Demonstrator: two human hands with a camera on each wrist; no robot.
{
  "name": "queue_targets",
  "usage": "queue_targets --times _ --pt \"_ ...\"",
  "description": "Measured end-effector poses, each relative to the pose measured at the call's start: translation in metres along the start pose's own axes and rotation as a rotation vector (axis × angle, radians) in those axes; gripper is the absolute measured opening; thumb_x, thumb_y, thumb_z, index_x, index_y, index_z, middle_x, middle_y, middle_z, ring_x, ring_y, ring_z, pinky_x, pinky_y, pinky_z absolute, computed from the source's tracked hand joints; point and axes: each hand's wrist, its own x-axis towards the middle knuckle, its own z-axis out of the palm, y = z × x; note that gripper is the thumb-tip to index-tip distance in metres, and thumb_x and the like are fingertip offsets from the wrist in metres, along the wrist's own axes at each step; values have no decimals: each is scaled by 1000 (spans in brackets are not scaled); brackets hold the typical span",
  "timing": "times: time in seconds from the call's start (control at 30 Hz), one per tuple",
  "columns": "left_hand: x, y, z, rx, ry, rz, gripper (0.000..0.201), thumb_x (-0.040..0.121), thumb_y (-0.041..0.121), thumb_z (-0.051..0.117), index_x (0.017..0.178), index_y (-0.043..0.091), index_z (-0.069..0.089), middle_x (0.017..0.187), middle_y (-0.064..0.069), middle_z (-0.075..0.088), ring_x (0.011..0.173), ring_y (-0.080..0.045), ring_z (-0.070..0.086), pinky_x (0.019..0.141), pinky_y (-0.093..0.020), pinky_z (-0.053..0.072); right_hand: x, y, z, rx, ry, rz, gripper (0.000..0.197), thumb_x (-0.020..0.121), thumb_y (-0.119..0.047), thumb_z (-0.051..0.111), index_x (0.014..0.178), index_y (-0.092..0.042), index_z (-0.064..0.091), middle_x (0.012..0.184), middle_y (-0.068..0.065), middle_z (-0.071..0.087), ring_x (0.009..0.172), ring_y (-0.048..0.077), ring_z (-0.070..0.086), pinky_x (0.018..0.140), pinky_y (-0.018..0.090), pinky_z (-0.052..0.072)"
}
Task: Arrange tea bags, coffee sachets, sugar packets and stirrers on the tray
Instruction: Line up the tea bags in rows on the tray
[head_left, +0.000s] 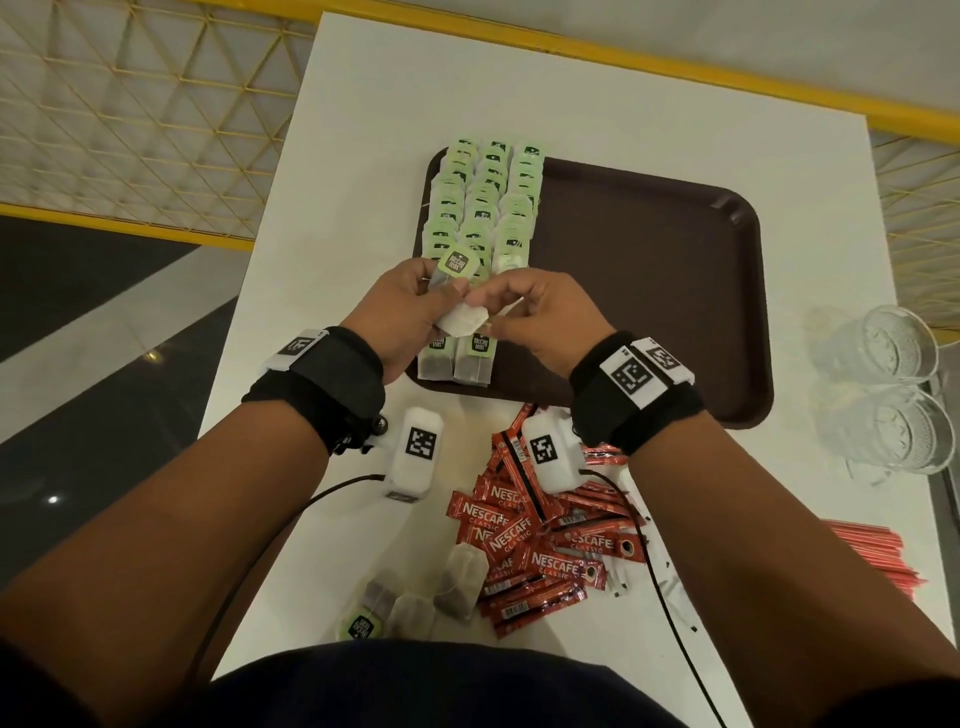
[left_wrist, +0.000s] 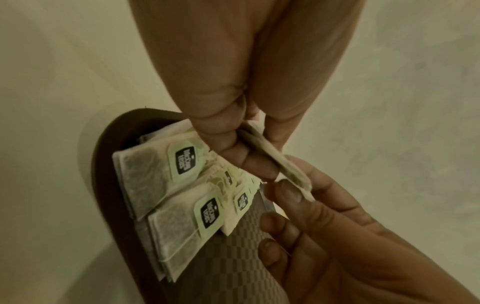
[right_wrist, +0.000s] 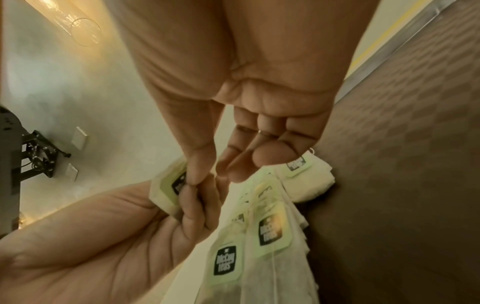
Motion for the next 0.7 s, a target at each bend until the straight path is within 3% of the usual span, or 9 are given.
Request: queue_targets --times 0.1,0.2,0.27,0.33,0.47,0.6,0.7 --pt "-1 4 5 -46 -24 -4 7 99 15 55 94 11 53 95 -7 67 85 -18 69 72 -26 59 1 -1 1 40 57 -12 10 83 -1 72 93 -5 72 77 0 62 56 -5 52 61 10 42" --pt "0 6 6 -30 1 -10 7 101 16 53 97 10 54 102 -9 68 91 -20 69 83 -31 59 3 4 -6 73 86 36 7 88 -11 70 85 -17 67 82 9 63 67 6 57 60 18 47" --pt "2 6 3 1 29 -15 9 101 15 52 107 8 52 112 -12 67 95 -19 67 80 -30 58 3 8 -13 135 106 95 8 91 -14 67 86 -18 62 90 15 66 79 17 63 68 28 53" --pt "3 5 -2 51 56 -6 14 100 15 52 113 9 53 113 -9 67 93 -14 66 75 -27 54 3 14 -21 209 132 153 8 94 -13 62 88 -18 60 92 9 70 84 17 69 73 32 55" --pt "0 2 -8 75 89 22 2 97 12 59 99 14 59 93 1 68 80 -6 65 71 -21 53 6 25 -29 132 182 301 1 96 -12 59 97 -12 59 93 10 71 74 17 68 67 30 55" --pt "-3 -2 -11 40 90 1 9 94 8 62 102 2 61 101 -13 66 84 -14 66 76 -21 57 12 31 -28 -81 154 342 11 95 -14 61 105 -9 62 92 8 69 65 11 61 56 20 49" --pt "-5 -3 -10 24 79 -26 20 95 7 61 111 -5 58 108 -16 68 94 -20 67 82 -25 59 19 33 -23 -191 156 318 12 93 -19 65 102 -11 64 88 4 69 60 7 60 56 18 48"
